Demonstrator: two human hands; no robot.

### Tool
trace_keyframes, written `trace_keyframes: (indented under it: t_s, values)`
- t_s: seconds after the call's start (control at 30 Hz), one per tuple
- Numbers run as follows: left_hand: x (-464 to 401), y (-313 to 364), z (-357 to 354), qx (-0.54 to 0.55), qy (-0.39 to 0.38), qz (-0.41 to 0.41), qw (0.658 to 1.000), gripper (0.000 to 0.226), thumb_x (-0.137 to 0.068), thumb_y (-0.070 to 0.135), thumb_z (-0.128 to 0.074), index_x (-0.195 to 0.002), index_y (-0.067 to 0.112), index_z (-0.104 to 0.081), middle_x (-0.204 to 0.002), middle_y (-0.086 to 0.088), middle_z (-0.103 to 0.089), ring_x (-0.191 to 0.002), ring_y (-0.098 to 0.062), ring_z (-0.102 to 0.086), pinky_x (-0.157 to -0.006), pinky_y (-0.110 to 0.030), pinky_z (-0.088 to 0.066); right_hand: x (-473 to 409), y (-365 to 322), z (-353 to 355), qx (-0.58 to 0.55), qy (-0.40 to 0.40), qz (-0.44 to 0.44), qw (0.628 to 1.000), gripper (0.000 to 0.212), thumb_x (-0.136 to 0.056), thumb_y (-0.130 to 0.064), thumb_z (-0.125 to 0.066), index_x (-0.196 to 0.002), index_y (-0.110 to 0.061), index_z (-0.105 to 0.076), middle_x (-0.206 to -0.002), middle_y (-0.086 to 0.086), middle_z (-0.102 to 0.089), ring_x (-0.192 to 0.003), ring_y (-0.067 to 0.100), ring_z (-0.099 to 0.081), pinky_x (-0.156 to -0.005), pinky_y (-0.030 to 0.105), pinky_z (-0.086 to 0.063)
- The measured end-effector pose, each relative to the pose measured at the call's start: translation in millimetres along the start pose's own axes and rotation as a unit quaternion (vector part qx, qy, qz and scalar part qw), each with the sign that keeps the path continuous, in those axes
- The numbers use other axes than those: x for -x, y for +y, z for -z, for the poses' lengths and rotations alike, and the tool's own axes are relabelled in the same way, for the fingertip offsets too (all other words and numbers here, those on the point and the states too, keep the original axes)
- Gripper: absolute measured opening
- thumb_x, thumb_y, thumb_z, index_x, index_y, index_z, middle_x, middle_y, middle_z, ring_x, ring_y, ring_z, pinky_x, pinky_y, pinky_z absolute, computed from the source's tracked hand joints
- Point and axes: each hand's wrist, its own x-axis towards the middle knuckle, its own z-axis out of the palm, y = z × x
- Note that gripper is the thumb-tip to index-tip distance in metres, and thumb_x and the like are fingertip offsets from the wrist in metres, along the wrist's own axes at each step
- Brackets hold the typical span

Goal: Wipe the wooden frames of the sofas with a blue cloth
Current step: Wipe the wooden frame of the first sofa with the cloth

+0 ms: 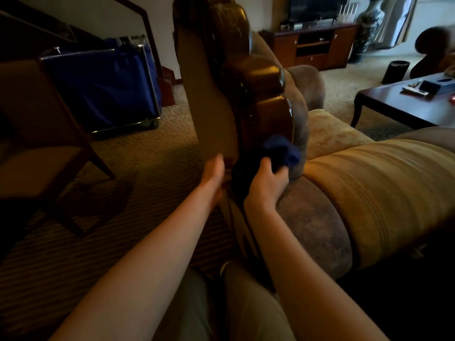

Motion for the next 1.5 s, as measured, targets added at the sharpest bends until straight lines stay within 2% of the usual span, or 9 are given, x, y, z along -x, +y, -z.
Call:
trace_keyframes:
  t_s: [0.1,0.23,0.4,0.53,0.8,0.97,1.1,1.23,1.5]
  values:
    - [13.1,23.7,-4.3,0.024,-0.014,-0.029,0.999,0.031,-0.1,0.027,-0.035,-0.081,0.017,-0.056,-0.078,-0.001,-0.056,-0.069,-0.014,-0.05,-0.063,-0.026,-0.035,-15.8,-46.7,-21.1,0.09,-0.056,0.15,0.983,0.013,-0.092,-0.009,-0.047,-0.103,-0.009,-0.054,-0.092,0.007,-0.058,-0.083,0.02,-0.057,-0.081,0.038,-0.046]
    - [26.9,53.7,-15.2,0.038,-0.012,-0.077,0.996,0.029,-0.101,0.025,-0.034,-0.111,0.01,-0.057,-0.091,-0.005,-0.058,-0.075,-0.015,-0.055,-0.062,-0.027,-0.042,-37.1,-65.3,-32.2,0.322,-0.13,0.306,0.886,0.035,-0.093,-0.005,-0.042,-0.127,-0.001,-0.047,-0.132,0.015,-0.047,-0.12,0.027,-0.046,-0.106,0.024,-0.028]
    - [12.8,78.7,-21.9,0.005,0.034,-0.133,0.99,0.038,-0.102,0.025,-0.032,-0.134,0.011,-0.047,-0.125,-0.01,-0.054,-0.112,-0.024,-0.053,-0.098,-0.038,-0.042,-52.7,-54.3,-39.8,0.521,-0.109,0.367,0.763,0.048,-0.1,-0.019,-0.035,-0.147,-0.012,-0.027,-0.156,0.012,-0.017,-0.146,0.025,-0.008,-0.118,0.042,-0.008]
    - [-21.9,101.5,-21.5,-0.012,0.072,-0.162,0.984,0.036,-0.102,0.025,-0.033,-0.131,0.013,-0.049,-0.123,-0.009,-0.055,-0.112,-0.026,-0.053,-0.097,-0.041,-0.044,-66.5,-59.4,-62.0,0.552,-0.108,0.422,0.711,0.052,-0.099,-0.027,-0.036,-0.148,-0.015,-0.025,-0.158,0.009,-0.014,-0.146,0.021,-0.005,-0.118,0.046,-0.005]
    - [-83.5,155.9,-23.5,-0.048,0.089,-0.258,0.961,0.031,-0.087,0.028,-0.041,-0.108,0.015,-0.06,-0.112,-0.013,-0.06,-0.104,-0.027,-0.057,-0.09,-0.042,-0.046,-116.9,-123.3,-151.8,0.584,-0.059,0.306,0.75,0.027,-0.091,-0.038,-0.036,-0.094,-0.021,-0.057,-0.11,0.001,-0.06,-0.109,0.024,-0.051,-0.099,0.048,-0.032]
    - [-98.4,183.2,-27.8,-0.146,0.076,-0.247,0.955,0.015,-0.093,0.011,-0.047,-0.094,0.005,-0.061,-0.096,-0.018,-0.06,-0.084,-0.028,-0.055,-0.067,-0.03,-0.04,-160.1,-155.4,-176.7,0.625,-0.181,0.12,0.75,0.044,-0.095,-0.039,-0.033,-0.131,-0.015,-0.044,-0.113,0.004,-0.051,-0.11,0.028,-0.049,-0.082,0.038,-0.028]
    - [-95.7,200.6,-31.5,-0.229,0.046,-0.197,0.952,0.013,-0.093,0.019,-0.05,-0.082,0.015,-0.047,-0.104,-0.016,-0.054,-0.083,-0.022,-0.051,-0.068,-0.029,-0.038,-175.5,-166.5,-165.3,0.568,-0.205,0.048,0.796,0.045,-0.096,-0.032,-0.035,-0.13,-0.004,-0.048,-0.13,0.018,-0.052,-0.113,0.03,-0.05,-0.092,0.034,-0.037]
    - [-82.3,217.1,-40.0,-0.318,0.037,-0.123,0.939,0.024,-0.098,0.031,-0.046,-0.082,0.013,-0.044,-0.112,-0.012,-0.046,-0.089,-0.023,-0.049,-0.078,-0.033,-0.04,-161.7,-168.9,-126.5,0.477,-0.175,-0.043,0.86,0.038,-0.096,-0.028,-0.034,-0.113,-0.002,-0.056,-0.098,0.014,-0.061,-0.09,0.028,-0.056,-0.079,0.037,-0.042]
    - [-87.1,252.9,-45.7,-0.518,-0.045,-0.058,0.853,0.035,-0.1,0.031,-0.046,-0.071,0.011,-0.043,-0.071,-0.003,-0.043,-0.068,-0.019,-0.047,-0.07,-0.035,-0.038,-124.3,-155.9,-121.4,0.512,-0.152,0.048,0.844,0.014,-0.094,-0.029,-0.039,-0.09,-0.019,-0.047,-0.092,0.002,-0.052,-0.081,0.021,-0.053,-0.07,0.039,-0.039]
